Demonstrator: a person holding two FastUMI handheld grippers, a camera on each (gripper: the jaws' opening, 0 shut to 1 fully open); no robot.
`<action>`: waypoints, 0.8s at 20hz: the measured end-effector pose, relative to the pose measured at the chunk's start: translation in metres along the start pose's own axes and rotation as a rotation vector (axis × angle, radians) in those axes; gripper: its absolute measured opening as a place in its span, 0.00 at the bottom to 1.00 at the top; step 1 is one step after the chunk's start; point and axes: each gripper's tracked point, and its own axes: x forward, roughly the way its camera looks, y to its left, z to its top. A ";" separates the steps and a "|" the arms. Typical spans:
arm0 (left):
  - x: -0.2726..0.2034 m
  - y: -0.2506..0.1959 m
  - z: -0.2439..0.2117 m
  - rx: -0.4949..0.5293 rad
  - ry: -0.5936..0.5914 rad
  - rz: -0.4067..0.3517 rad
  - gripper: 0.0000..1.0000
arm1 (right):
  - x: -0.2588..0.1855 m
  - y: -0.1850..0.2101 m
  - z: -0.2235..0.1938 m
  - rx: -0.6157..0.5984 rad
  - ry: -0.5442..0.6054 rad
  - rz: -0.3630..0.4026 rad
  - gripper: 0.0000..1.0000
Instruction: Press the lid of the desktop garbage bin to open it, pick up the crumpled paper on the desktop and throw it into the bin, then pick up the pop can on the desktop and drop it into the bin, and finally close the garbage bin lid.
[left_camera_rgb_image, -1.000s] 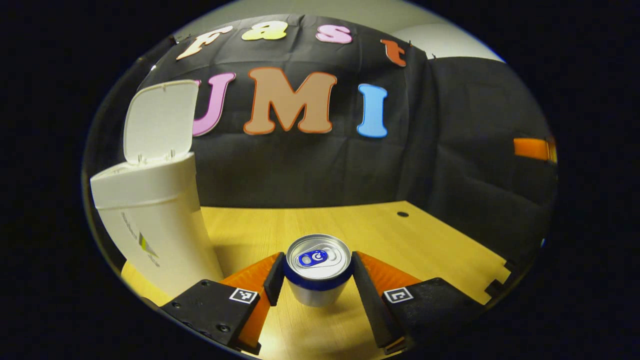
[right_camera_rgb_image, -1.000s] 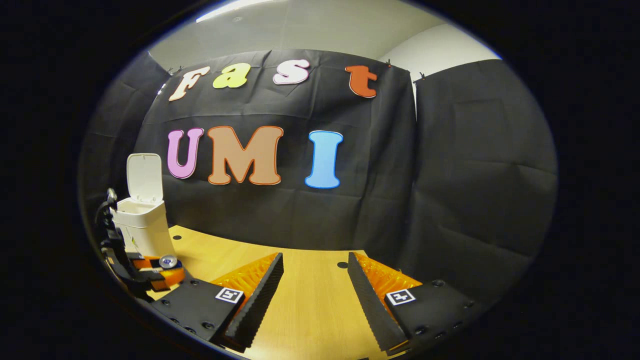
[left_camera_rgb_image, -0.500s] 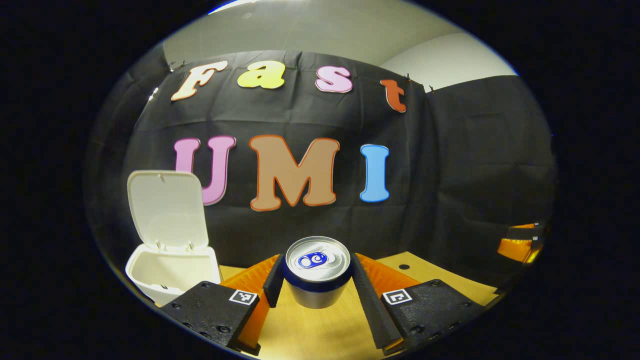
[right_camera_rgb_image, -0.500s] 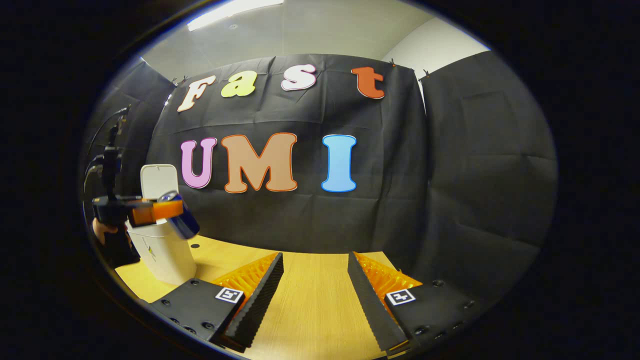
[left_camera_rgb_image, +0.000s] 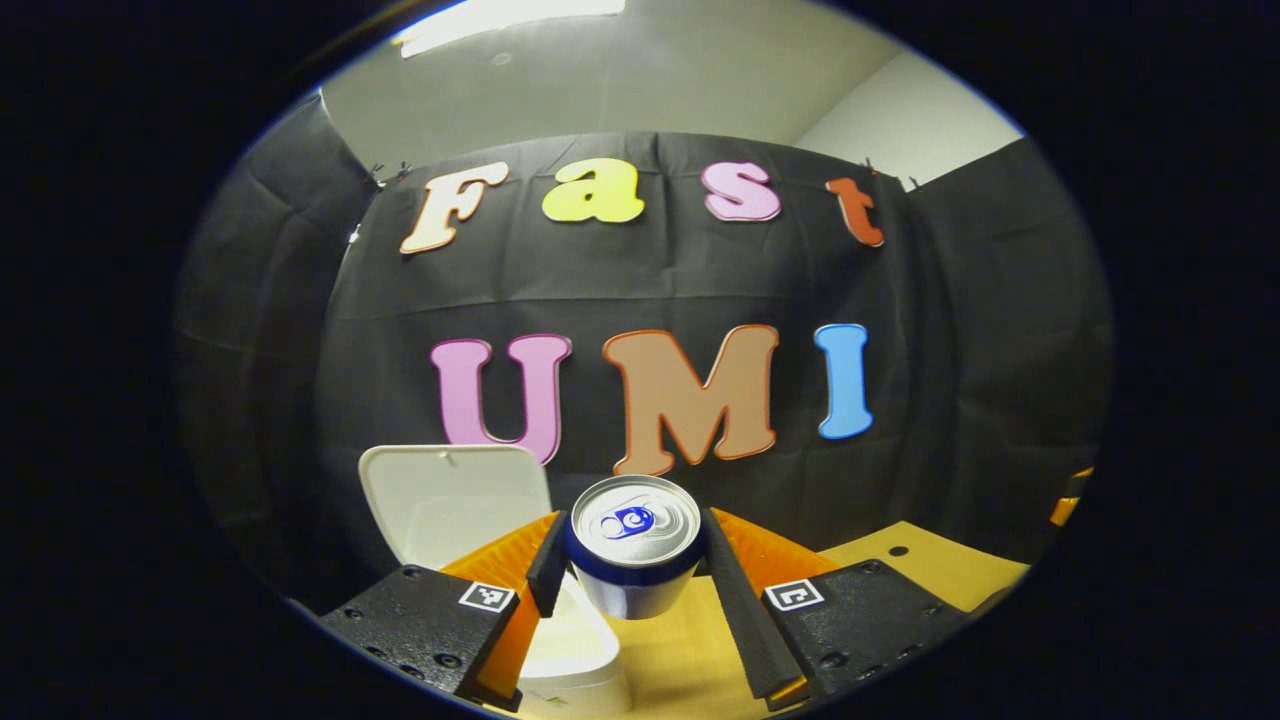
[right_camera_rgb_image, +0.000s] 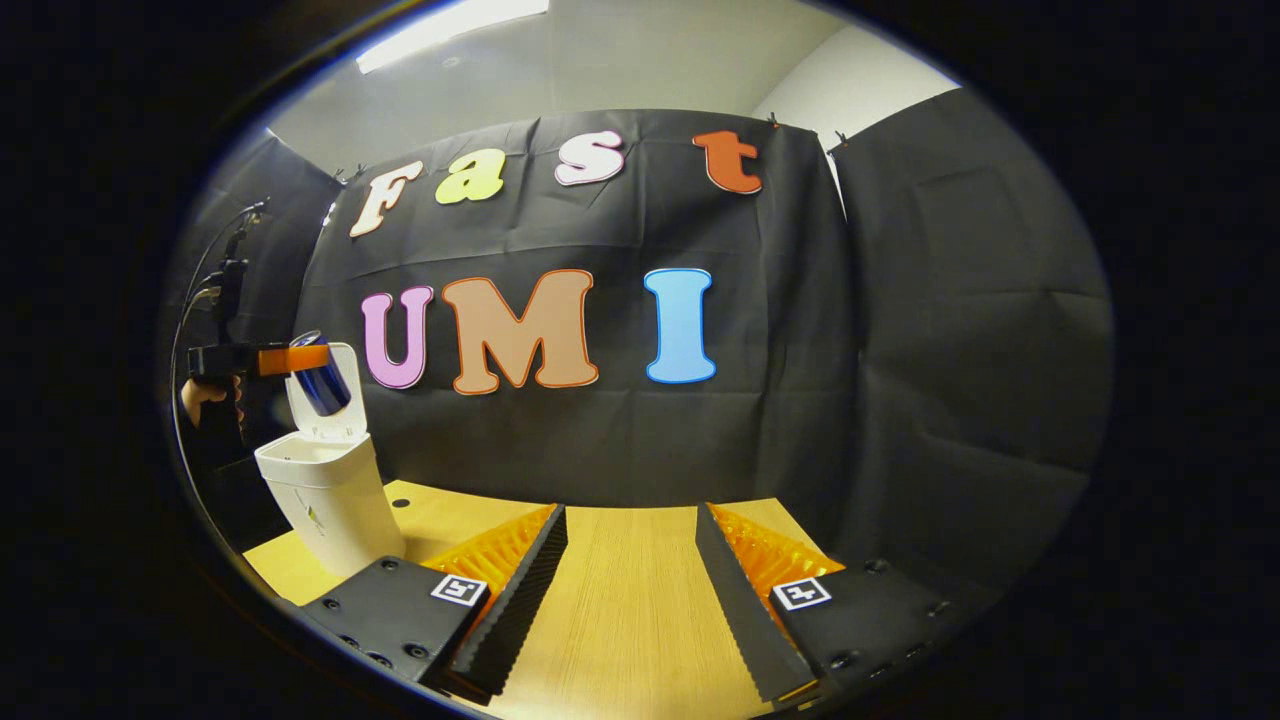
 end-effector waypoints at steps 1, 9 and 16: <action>0.001 0.016 -0.009 -0.002 0.021 0.030 0.75 | 0.000 0.002 0.000 -0.001 0.001 -0.001 0.88; 0.011 0.087 -0.102 -0.067 0.208 0.153 0.76 | -0.004 0.016 -0.010 -0.015 0.025 0.004 0.88; 0.017 0.102 -0.176 -0.107 0.359 0.204 0.77 | -0.013 0.026 -0.014 -0.033 0.033 0.015 0.88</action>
